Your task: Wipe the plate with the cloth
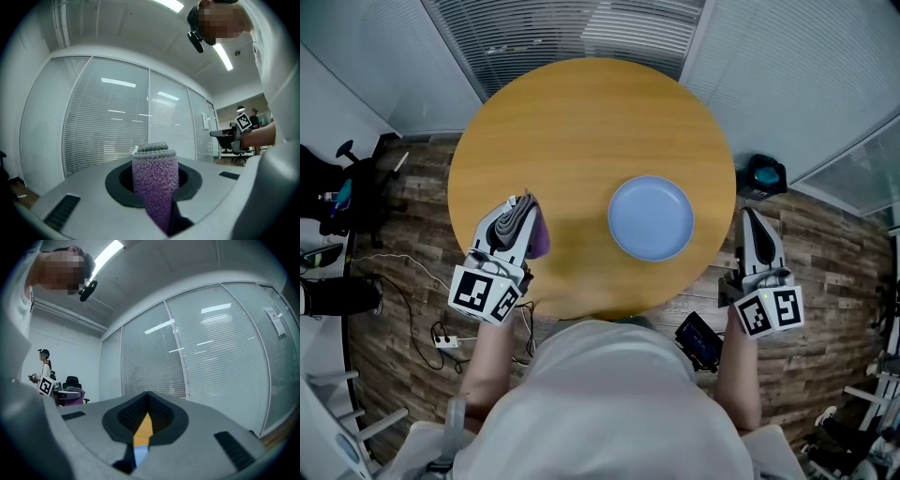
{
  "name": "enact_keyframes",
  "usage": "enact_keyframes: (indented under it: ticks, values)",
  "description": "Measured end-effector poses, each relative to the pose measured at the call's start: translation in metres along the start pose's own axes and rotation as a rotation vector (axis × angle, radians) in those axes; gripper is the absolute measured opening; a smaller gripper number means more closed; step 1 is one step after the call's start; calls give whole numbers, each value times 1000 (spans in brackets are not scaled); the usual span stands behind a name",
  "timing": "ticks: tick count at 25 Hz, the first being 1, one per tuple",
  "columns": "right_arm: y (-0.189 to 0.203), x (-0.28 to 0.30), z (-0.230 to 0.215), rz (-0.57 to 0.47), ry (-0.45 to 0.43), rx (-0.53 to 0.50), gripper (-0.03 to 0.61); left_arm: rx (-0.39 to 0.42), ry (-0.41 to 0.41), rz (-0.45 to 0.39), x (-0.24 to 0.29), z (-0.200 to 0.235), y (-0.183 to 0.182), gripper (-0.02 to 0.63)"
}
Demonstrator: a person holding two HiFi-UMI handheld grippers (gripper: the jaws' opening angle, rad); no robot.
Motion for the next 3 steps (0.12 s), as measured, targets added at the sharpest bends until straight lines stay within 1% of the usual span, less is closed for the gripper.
enact_keyframes:
  ticks: [3]
  values:
    - [3,-2,-2,7,3,-2,18,5,-3,2,-1,-2,1,78]
Point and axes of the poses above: the fingertips, and each gripper's own axes: x forward along the fingers, z to its left, y out of its underside, the point moved 4 cm from there along -x, backward along the fingers
